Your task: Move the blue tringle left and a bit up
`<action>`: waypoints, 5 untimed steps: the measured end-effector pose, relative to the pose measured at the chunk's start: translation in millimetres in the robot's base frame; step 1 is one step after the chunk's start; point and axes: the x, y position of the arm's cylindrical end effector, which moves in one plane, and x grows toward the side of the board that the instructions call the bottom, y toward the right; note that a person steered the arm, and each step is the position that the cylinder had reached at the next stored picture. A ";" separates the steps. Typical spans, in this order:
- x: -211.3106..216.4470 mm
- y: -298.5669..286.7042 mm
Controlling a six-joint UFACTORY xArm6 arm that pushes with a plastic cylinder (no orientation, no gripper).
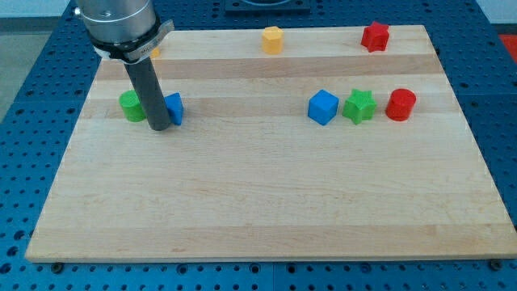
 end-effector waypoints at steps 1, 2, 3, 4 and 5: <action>2.3 12.0; 5.3 29.2; 5.3 39.1; 5.2 55.5; 2.3 62.9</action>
